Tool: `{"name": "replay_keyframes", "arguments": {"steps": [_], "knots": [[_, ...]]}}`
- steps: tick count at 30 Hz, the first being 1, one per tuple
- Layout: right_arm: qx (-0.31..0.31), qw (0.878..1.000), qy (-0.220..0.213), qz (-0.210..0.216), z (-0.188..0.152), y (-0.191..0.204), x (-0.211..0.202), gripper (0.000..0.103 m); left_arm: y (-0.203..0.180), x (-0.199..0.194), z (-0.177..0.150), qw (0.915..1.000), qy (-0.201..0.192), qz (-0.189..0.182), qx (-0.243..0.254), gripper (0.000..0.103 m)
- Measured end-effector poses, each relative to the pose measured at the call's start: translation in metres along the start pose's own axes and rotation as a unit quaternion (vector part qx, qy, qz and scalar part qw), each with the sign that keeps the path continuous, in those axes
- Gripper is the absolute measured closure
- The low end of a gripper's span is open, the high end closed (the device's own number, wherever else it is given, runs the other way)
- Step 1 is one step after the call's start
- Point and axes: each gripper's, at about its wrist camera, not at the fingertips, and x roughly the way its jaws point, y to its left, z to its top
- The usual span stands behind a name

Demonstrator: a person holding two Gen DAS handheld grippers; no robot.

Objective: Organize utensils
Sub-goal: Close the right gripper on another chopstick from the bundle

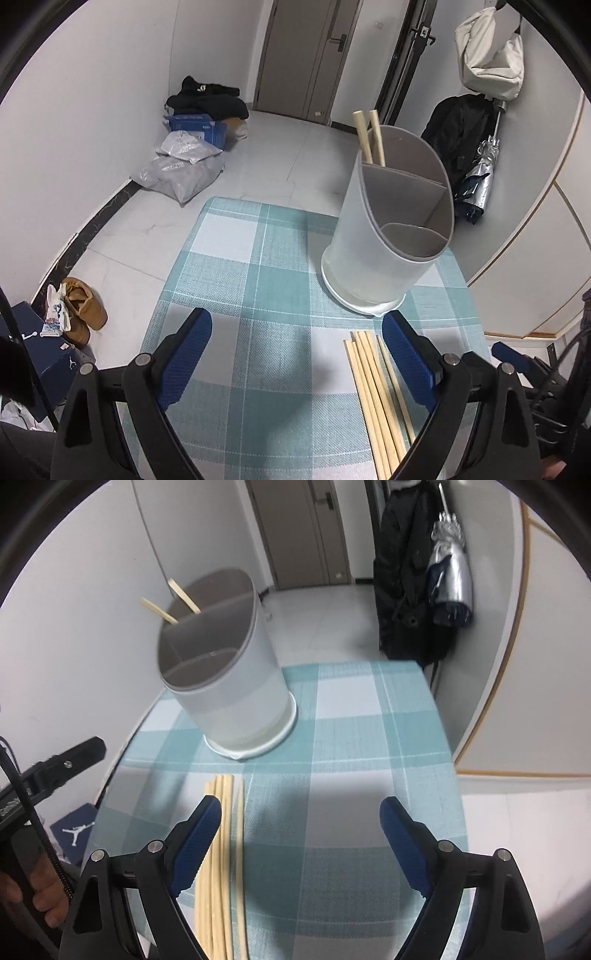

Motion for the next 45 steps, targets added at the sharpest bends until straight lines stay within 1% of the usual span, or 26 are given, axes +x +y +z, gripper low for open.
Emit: {"name": "replay_keyframes", "arguments": {"steps": [4,7,9,12,13,17,18,19,20,22,24,27,30,31,32,34,35,36,38,39,41,44,45], "knots": [[-0.021,0.999,0.03,-0.006,0.003,0.01,0.023,0.018,0.006,0.006,0.003,0.9998,0.015,-0.002,-0.011,0.011],[-0.046,0.998,0.049,-0.011,0.006,0.021,0.041,0.035,0.012,0.01,0.005,0.9997,0.02,0.006,-0.014,0.011],[-0.066,0.996,0.06,-0.014,0.007,0.029,0.05,0.037,0.017,0.012,0.005,0.9994,0.028,0.008,-0.017,0.011],[-0.075,0.994,0.075,-0.005,0.007,0.038,0.061,0.041,0.025,0.015,0.006,0.9988,0.039,0.008,-0.028,0.011],[-0.074,0.994,0.079,-0.004,0.007,0.039,0.065,0.046,0.027,0.015,0.006,0.9987,0.04,0.007,-0.032,0.011],[-0.082,0.992,0.093,-0.013,0.008,0.044,0.074,0.057,0.033,0.013,0.007,0.9989,0.033,0.013,-0.032,0.011],[-0.094,0.991,0.094,-0.023,0.007,0.048,0.076,0.061,0.035,0.013,0.007,0.9988,0.033,0.015,-0.032,0.011],[-0.106,0.989,0.096,-0.033,0.007,0.051,0.078,0.063,0.037,0.014,0.007,0.9988,0.033,0.016,-0.033,0.011],[-0.116,0.988,0.093,-0.037,0.007,0.055,0.078,0.063,0.039,0.014,0.007,0.9987,0.034,0.017,-0.035,0.011],[-0.13,0.986,0.095,-0.039,0.007,0.061,0.079,0.07,0.043,0.014,0.007,0.9985,0.033,0.019,-0.038,0.011],[-0.14,0.985,0.095,-0.037,0.006,0.066,0.08,0.071,0.046,0.015,0.007,0.9984,0.034,0.02,-0.041,0.011],[-0.145,0.983,0.107,-0.035,0.004,0.071,0.084,0.073,0.049,0.016,0.007,0.9981,0.036,0.022,-0.046,0.011],[-0.161,0.981,0.101,-0.044,0.003,0.075,0.084,0.073,0.05,0.016,0.006,0.9981,0.035,0.022,-0.046,0.011],[-0.164,0.98,0.1,-0.044,0.001,0.076,0.083,0.076,0.05,0.014,0.006,0.9982,0.033,0.02,-0.046,0.011],[-0.164,0.981,0.098,-0.043,0.0,0.077,0.082,0.078,0.051,0.012,0.007,0.9984,0.026,0.019,-0.047,0.011],[-0.158,0.982,0.099,-0.027,-0.001,0.078,0.081,0.09,0.051,0.003,0.01,0.9989,-0.004,0.019,-0.042,0.011],[-0.158,0.982,0.1,-0.025,-0.003,0.079,0.082,0.093,0.05,0.0,0.011,0.9989,-0.014,0.021,-0.039,0.011],[-0.156,0.982,0.103,-0.024,-0.001,0.079,0.083,0.098,0.05,-0.001,0.011,0.9989,-0.019,0.022,-0.038,0.011],[-0.135,0.985,0.105,-0.015,0.003,0.075,0.082,0.099,0.048,0.005,0.01,0.9991,-0.008,0.019,-0.037,0.011],[-0.122,0.987,0.103,-0.008,0.002,0.071,0.078,0.099,0.046,0.012,0.008,0.9992,0.009,0.014,-0.036,0.011],[-0.101,0.99,0.1,-0.001,0.007,0.069,0.076,0.099,0.044,0.018,0.004,0.999,0.024,0.008,-0.037,0.011],[-0.058,0.994,0.093,0.014,0.013,0.049,0.069,0.099,0.036,0.028,-0.001,0.9982,0.053,-0.005,-0.028,0.011],[-0.031,0.995,0.09,0.023,0.016,0.037,0.064,0.099,0.032,0.032,-0.003,0.9975,0.066,-0.011,-0.022,0.011]]}}
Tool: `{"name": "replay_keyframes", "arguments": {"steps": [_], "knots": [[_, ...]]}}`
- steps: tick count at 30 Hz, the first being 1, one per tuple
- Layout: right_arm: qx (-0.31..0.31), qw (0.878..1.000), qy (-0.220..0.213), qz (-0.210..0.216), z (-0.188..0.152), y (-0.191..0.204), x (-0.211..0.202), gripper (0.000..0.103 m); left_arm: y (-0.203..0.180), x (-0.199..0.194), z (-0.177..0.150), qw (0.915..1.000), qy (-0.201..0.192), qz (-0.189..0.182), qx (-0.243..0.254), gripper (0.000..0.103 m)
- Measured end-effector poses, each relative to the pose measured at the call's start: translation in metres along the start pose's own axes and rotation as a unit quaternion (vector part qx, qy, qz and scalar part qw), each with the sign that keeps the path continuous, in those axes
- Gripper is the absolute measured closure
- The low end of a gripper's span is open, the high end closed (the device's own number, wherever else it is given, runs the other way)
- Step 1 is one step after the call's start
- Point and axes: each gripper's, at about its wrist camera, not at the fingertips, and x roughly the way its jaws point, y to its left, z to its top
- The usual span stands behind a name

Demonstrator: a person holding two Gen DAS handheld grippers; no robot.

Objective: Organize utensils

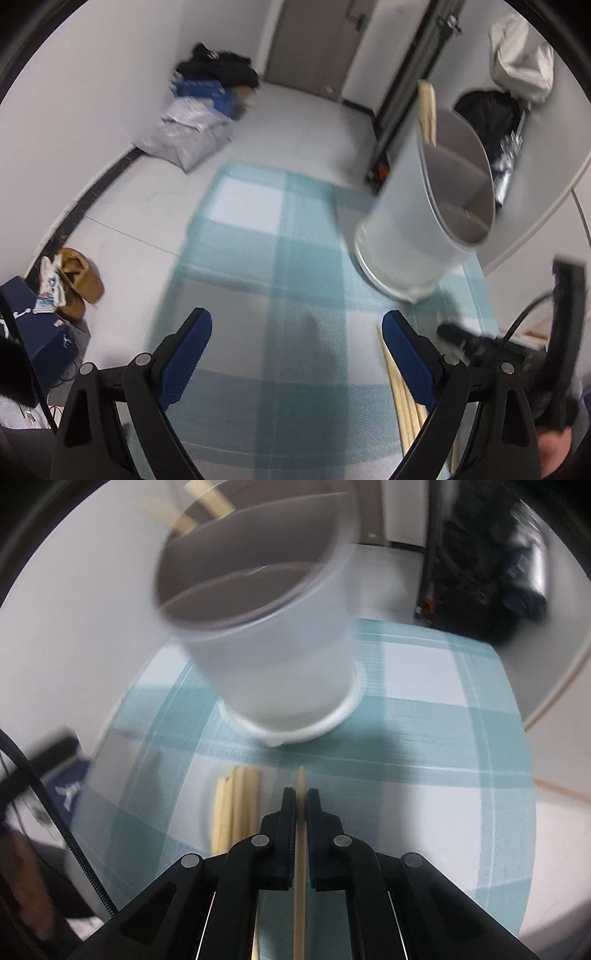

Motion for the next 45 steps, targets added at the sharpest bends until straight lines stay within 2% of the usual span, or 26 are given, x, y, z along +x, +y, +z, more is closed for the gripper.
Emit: {"name": "replay_keyframes", "arguments": {"steps": [4,8,14,15,19,40,43,45], "knots": [[0.085,0.995,-0.017,0.052,0.0,-0.039,-0.02,0.099,-0.021,0.01,-0.01,0.9991,0.029,0.004,0.032,0.011],[0.13,0.988,-0.034,0.082,-0.006,-0.063,-0.036,0.099,-0.039,0.02,-0.021,0.9965,0.061,0.003,0.058,0.011],[0.169,0.975,-0.077,0.121,-0.003,-0.086,-0.063,0.099,-0.051,0.038,-0.03,0.991,0.1,0.041,0.08,0.011],[0.173,0.974,-0.086,0.122,-0.004,-0.089,-0.069,0.099,-0.051,0.041,-0.032,0.9891,0.106,0.058,0.084,0.011],[0.181,0.97,-0.1,0.127,-0.007,-0.096,-0.08,0.099,-0.05,0.041,-0.035,0.9874,0.109,0.072,0.088,0.011],[0.17,0.969,-0.125,0.128,-0.014,-0.103,-0.103,0.099,-0.055,0.054,-0.022,0.9851,0.127,0.083,0.082,0.014],[0.172,0.968,-0.127,0.128,-0.015,-0.104,-0.104,0.099,-0.057,0.058,-0.018,0.9853,0.127,0.083,0.079,0.019],[0.173,0.968,-0.128,0.128,-0.016,-0.105,-0.105,0.099,-0.057,0.058,-0.015,0.9851,0.131,0.077,0.08,0.031]]}}
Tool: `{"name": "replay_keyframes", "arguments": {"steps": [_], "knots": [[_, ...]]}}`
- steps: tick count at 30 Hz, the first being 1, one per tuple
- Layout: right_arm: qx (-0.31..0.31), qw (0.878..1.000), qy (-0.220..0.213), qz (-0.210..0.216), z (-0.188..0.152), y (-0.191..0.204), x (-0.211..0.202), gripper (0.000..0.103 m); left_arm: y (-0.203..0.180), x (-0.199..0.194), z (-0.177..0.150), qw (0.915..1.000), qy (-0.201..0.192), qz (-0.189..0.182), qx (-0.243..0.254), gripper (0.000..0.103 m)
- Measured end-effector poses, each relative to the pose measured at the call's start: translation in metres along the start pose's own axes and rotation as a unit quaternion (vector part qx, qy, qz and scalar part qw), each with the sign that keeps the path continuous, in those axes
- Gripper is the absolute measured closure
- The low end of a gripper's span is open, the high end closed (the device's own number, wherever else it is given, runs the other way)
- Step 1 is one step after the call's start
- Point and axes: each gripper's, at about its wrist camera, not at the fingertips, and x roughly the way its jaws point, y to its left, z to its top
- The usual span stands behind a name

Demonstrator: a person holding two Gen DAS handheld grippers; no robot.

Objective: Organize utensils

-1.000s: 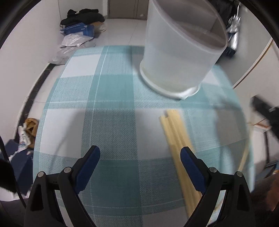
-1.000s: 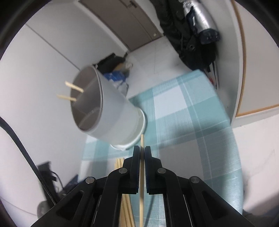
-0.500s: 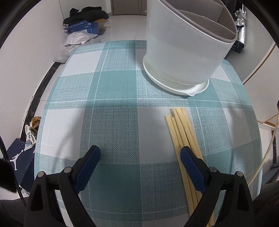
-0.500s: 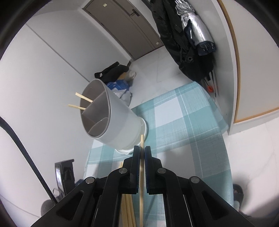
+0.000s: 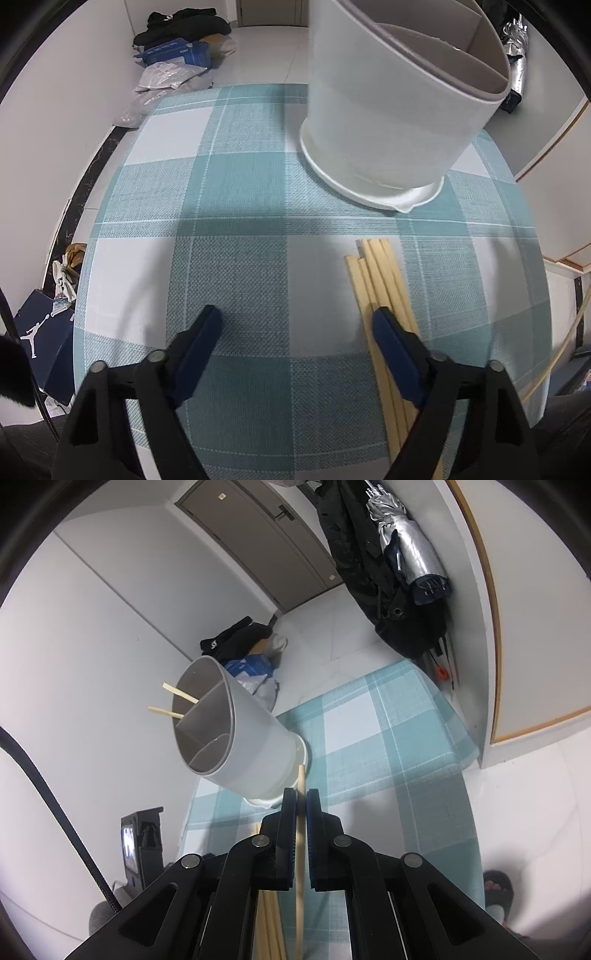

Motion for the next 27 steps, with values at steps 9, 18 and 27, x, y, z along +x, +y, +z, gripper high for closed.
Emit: {"name": "replay_keyframes", "arguments": {"steps": [9,18,27], "knots": [[-0.005,1.0,-0.002,0.003,0.0,0.004,-0.002,0.099,0.005,-0.003,-0.008,0.9999,0.005,0.013,0.007,0.041],[-0.004,1.0,-0.005,0.007,-0.001,0.005,-0.005,0.099,-0.009,-0.007,-0.009,0.9998,-0.008,-0.014,0.013,0.043],[-0.003,1.0,-0.007,0.006,0.0,0.006,-0.007,0.099,-0.01,0.003,0.001,0.9998,0.004,0.015,0.011,0.026]]}}
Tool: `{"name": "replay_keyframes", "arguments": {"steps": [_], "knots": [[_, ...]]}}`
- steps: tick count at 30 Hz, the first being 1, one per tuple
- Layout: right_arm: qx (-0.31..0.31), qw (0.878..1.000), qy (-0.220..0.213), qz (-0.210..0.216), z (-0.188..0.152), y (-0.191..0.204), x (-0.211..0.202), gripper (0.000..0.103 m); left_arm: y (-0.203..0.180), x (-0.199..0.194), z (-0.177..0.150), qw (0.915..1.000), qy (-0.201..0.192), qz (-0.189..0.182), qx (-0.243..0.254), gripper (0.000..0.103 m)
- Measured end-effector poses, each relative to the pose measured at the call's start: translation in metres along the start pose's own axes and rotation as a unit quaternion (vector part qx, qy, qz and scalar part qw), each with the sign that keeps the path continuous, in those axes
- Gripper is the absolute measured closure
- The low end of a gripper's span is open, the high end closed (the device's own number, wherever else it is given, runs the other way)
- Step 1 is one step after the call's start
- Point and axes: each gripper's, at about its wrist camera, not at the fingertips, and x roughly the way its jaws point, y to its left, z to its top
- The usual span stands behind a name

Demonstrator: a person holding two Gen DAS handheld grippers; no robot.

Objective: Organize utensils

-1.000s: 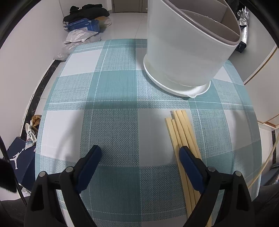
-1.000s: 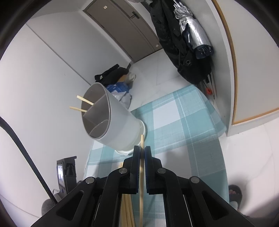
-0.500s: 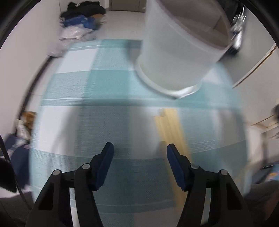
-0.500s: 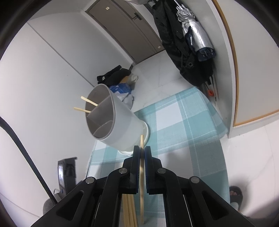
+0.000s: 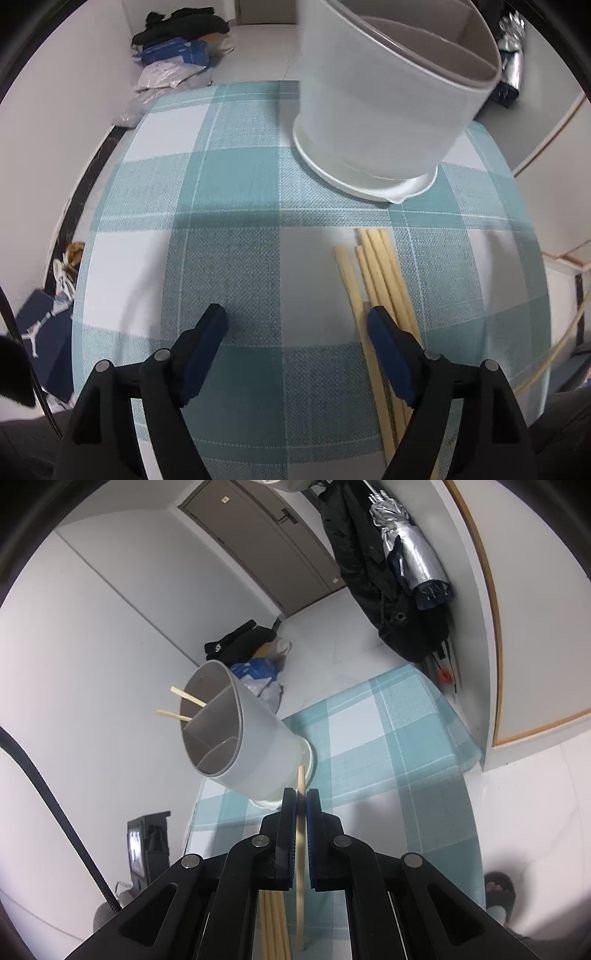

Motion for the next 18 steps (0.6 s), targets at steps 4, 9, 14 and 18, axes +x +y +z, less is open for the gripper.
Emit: {"name": "replay_keyframes", "arguments": {"steps": [4,9,14,18], "knots": [[0.001,1.0,-0.001,-0.002,0.0,-0.001,0.0,0.099,0.0,-0.001,0.0,1.0,-0.001,0.003,0.007,0.026],[0.008,1.0,-0.001,-0.003,0.0,-0.005,-0.001,0.099,0.003,-0.003,0.002,0.9999,-0.013,0.001,0.005,0.045],[0.005,1.0,-0.001,0.0,-0.001,-0.001,-0.001,0.099,-0.002,-0.002,0.009,0.9995,-0.03,-0.006,0.0,0.084],[-0.008,1.0,-0.003,-0.002,-0.002,0.005,0.0,0.099,-0.006,-0.001,0.011,0.9985,-0.035,-0.041,-0.012,0.1]]}}
